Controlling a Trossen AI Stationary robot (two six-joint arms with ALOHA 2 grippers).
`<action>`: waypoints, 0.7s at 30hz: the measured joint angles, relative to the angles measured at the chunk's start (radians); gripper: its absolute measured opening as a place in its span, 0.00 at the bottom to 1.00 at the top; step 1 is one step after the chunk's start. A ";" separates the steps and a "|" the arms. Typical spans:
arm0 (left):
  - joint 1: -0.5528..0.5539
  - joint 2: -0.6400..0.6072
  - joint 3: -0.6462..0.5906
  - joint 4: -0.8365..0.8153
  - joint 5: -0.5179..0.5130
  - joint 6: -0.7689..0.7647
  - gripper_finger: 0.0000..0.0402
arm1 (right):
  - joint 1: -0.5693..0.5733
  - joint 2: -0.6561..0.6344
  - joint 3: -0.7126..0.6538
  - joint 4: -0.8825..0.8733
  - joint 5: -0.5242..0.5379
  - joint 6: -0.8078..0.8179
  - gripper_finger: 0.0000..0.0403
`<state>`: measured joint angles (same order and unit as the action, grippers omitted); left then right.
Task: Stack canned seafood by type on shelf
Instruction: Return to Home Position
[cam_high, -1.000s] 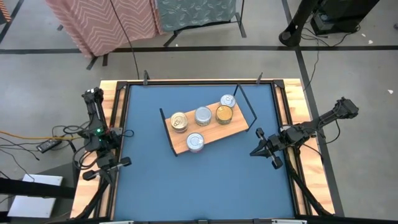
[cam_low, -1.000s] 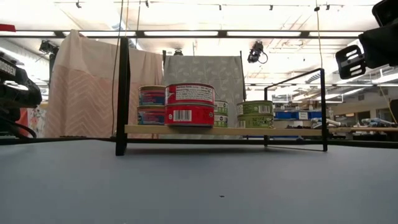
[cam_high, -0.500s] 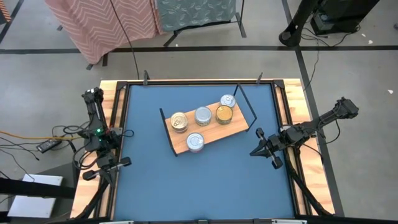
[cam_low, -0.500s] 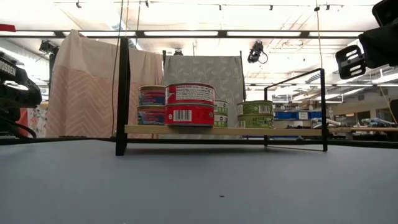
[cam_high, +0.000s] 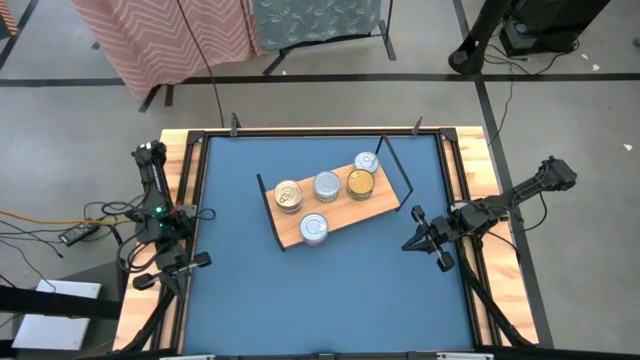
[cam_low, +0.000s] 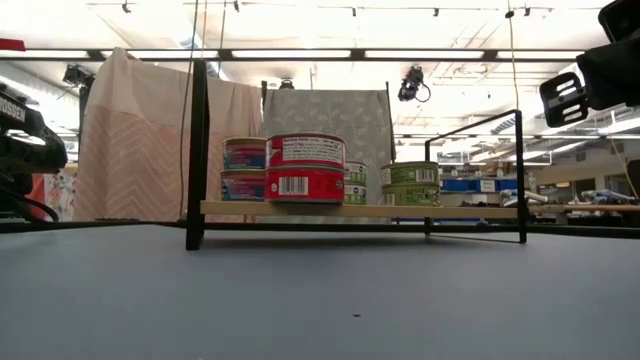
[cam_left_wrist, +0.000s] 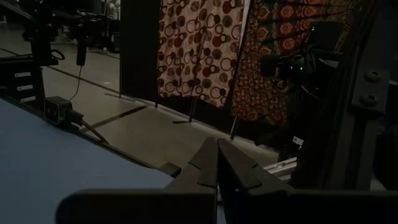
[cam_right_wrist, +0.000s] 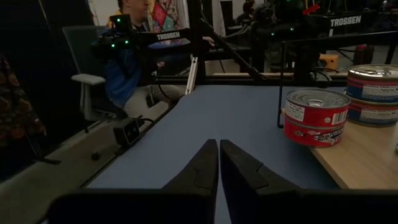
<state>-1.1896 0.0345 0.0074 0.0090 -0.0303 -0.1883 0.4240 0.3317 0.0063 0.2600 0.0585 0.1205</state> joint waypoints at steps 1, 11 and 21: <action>0.000 0.000 0.000 0.000 0.000 0.000 0.01 | 0.000 0.000 0.000 0.000 0.000 0.000 0.07; 0.000 0.000 0.000 0.000 0.000 0.000 0.01 | 0.000 0.000 0.000 0.000 0.000 0.000 0.08; 0.000 0.000 0.000 0.001 0.000 0.000 0.01 | 0.000 0.000 0.000 0.000 0.000 0.000 0.07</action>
<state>-1.1896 0.0342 0.0071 0.0097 -0.0307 -0.1883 0.4239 0.3317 0.0063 0.2600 0.0586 0.1207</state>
